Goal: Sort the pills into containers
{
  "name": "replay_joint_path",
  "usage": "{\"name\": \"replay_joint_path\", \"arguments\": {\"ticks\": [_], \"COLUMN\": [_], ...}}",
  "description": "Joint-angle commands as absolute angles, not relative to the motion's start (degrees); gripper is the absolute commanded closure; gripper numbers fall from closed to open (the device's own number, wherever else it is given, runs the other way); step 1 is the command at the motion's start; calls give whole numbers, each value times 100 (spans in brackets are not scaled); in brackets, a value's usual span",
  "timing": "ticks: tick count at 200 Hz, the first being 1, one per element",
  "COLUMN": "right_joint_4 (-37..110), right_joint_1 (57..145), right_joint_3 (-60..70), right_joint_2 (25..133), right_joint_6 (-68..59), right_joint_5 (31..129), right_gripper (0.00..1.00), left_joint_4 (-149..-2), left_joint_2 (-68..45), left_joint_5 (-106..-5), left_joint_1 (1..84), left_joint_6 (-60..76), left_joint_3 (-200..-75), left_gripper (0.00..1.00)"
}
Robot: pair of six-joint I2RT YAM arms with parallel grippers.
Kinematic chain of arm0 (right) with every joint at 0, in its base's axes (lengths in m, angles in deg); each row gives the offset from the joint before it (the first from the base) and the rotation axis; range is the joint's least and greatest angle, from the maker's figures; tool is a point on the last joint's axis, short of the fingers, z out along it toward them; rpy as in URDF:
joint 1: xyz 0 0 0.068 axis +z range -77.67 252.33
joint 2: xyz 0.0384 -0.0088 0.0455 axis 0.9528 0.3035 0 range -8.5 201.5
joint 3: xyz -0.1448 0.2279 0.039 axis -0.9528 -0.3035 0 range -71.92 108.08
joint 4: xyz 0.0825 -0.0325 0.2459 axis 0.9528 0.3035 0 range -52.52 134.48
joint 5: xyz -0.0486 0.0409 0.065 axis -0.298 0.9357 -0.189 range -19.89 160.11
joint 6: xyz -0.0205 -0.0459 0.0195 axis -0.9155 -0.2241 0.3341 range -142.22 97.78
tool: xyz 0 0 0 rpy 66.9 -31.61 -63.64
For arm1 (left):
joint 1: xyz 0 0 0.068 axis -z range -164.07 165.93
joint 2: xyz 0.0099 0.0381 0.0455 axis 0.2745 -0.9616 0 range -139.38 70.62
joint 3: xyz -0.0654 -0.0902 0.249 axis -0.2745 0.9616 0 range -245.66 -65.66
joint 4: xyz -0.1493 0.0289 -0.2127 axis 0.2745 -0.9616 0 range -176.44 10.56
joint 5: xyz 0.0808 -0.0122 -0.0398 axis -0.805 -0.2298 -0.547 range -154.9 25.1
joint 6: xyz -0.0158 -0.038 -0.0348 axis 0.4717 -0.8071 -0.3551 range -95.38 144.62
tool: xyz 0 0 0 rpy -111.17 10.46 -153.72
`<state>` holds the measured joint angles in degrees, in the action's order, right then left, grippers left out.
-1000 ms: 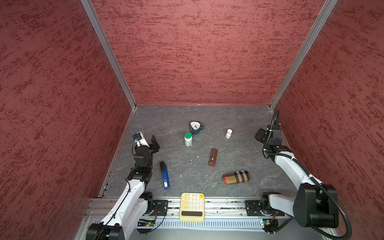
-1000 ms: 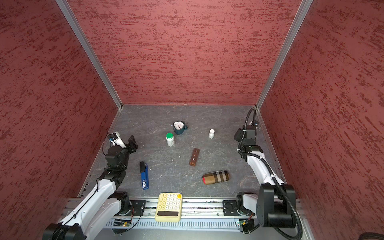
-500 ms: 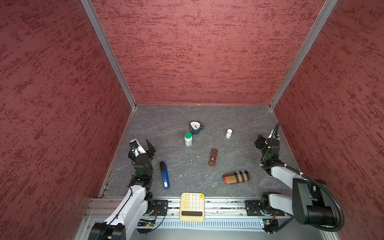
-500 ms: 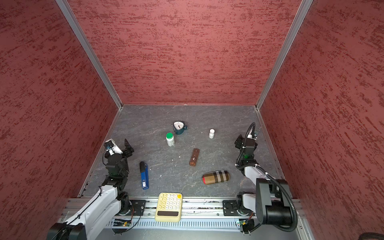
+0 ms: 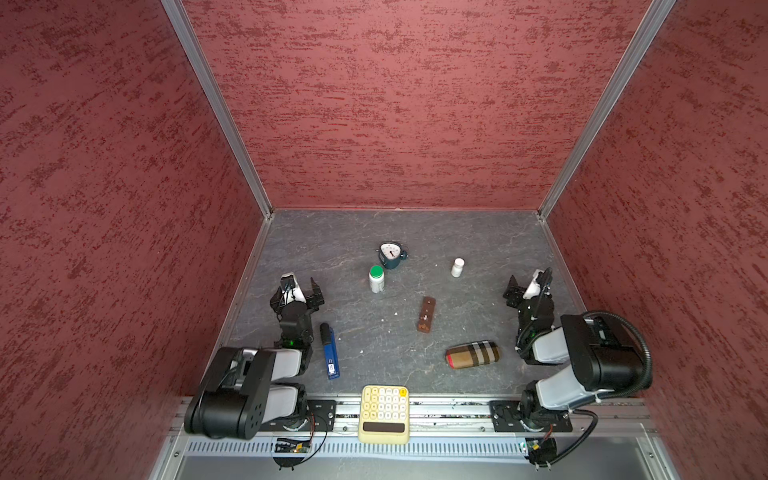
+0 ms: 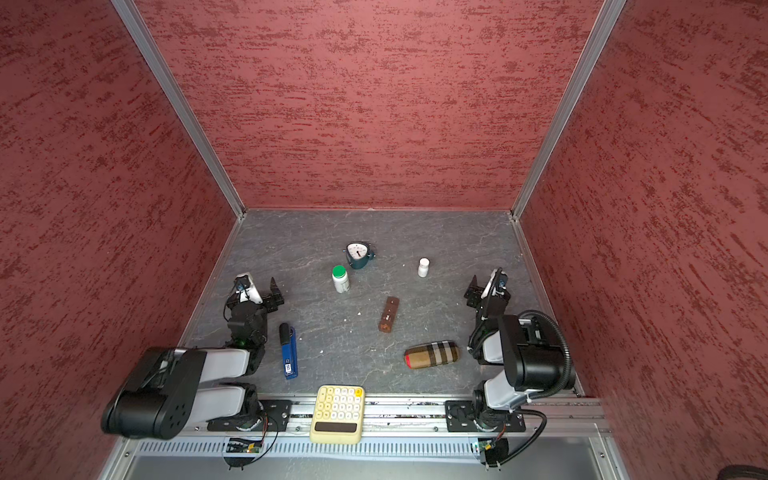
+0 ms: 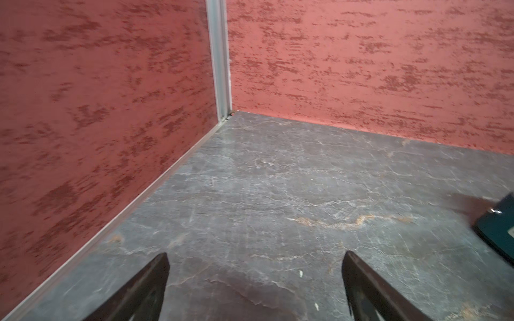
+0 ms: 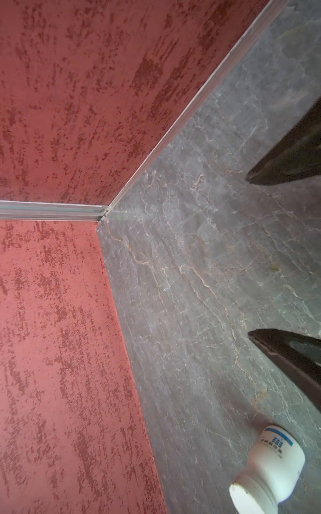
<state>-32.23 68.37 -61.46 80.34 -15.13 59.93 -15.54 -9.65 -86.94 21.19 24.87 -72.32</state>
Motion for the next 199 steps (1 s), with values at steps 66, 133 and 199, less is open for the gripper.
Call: {"name": "replay_joint_path", "arguments": {"ticks": [66, 133, 199], "right_joint_4": [-3029, -3098, -3074], "right_joint_1": [6934, 6935, 6936], "right_joint_3": [-5649, -5697, -5674], "right_joint_2": [8035, 8018, 8027], "right_joint_6": [-1836, -1827, -1833], "right_joint_5": [6099, 6063, 6067], "right_gripper": [1, 1, 1], "left_joint_4": [-2154, -2418, -2479], "left_joint_2": [-1702, -1798, -1773], "left_joint_5": [-7447, -7312, -7311], "left_joint_1": [1915, 1713, 1701], "left_joint_6": [2690, 2492, 2483], "left_joint_3": [-8371, -8589, -8597], "left_gripper": [1, 0, 1]}}
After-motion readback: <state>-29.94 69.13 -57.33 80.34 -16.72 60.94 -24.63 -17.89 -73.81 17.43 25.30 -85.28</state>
